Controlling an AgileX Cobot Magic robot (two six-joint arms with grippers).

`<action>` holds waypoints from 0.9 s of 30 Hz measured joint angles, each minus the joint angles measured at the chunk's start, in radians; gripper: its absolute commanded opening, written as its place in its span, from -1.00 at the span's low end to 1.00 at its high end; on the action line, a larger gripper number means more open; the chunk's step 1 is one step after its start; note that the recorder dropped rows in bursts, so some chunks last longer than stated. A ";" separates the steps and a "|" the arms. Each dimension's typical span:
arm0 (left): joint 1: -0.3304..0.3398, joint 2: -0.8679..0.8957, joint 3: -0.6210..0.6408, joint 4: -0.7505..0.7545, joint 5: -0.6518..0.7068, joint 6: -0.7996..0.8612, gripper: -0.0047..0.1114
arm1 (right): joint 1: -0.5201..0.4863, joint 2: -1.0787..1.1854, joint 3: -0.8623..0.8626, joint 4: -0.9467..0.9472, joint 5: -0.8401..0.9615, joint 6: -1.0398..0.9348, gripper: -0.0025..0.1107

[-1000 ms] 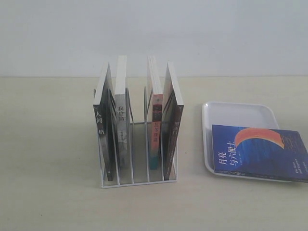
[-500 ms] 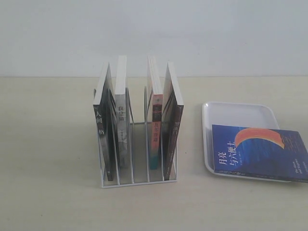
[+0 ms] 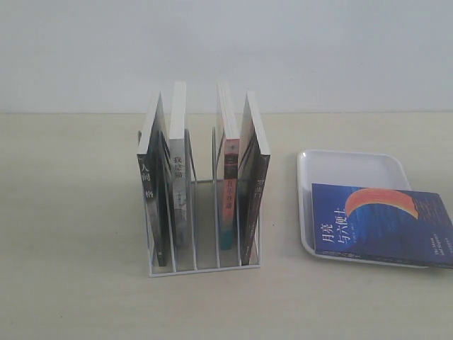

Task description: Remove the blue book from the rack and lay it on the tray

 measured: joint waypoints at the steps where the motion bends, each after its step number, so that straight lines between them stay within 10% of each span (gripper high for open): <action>1: 0.000 0.000 0.000 0.000 0.000 0.000 -0.85 | 0.000 0.000 0.000 0.000 -0.002 0.000 -0.96; 27: 0.000 0.000 0.000 0.000 0.000 0.000 -0.85 | 0.000 -0.002 0.000 -0.626 0.218 0.498 -0.96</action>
